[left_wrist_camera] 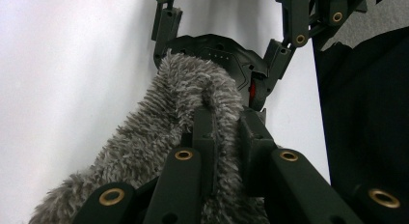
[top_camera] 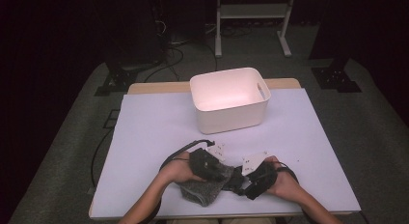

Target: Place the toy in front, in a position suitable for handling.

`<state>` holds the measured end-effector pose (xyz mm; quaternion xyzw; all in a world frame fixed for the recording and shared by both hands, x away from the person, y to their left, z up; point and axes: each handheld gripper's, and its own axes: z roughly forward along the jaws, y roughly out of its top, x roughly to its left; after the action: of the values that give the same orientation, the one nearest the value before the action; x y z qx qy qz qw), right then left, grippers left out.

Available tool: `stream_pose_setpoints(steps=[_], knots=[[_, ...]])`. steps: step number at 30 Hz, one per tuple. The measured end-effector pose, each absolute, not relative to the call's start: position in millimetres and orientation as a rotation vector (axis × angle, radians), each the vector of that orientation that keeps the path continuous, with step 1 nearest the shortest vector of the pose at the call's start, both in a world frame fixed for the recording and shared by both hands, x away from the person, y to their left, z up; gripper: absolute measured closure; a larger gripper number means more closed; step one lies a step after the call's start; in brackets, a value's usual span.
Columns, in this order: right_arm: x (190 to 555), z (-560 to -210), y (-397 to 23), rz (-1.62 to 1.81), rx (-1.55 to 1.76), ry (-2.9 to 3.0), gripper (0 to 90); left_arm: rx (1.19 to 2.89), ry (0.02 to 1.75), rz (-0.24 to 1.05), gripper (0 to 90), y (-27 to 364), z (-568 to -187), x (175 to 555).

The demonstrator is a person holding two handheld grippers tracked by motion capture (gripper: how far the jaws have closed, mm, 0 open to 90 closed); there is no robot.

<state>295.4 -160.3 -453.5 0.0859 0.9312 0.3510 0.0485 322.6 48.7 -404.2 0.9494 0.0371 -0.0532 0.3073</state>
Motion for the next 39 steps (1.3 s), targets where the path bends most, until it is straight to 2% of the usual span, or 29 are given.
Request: stream_pose_setpoints(steps=[16,27,39], knots=[[294,-449,-168,1.078,0.279,2.828,26.0,2.523,0.078,-0.125,80.9,46,-403,322],[293,-449,-165,1.058,0.262,2.808,25.9,2.538,-0.039,-0.17,80.9,5,-402,313],[294,-449,-165,1.077,0.282,2.815,25.9,2.557,0.023,-0.101,80.7,23,-397,321]])
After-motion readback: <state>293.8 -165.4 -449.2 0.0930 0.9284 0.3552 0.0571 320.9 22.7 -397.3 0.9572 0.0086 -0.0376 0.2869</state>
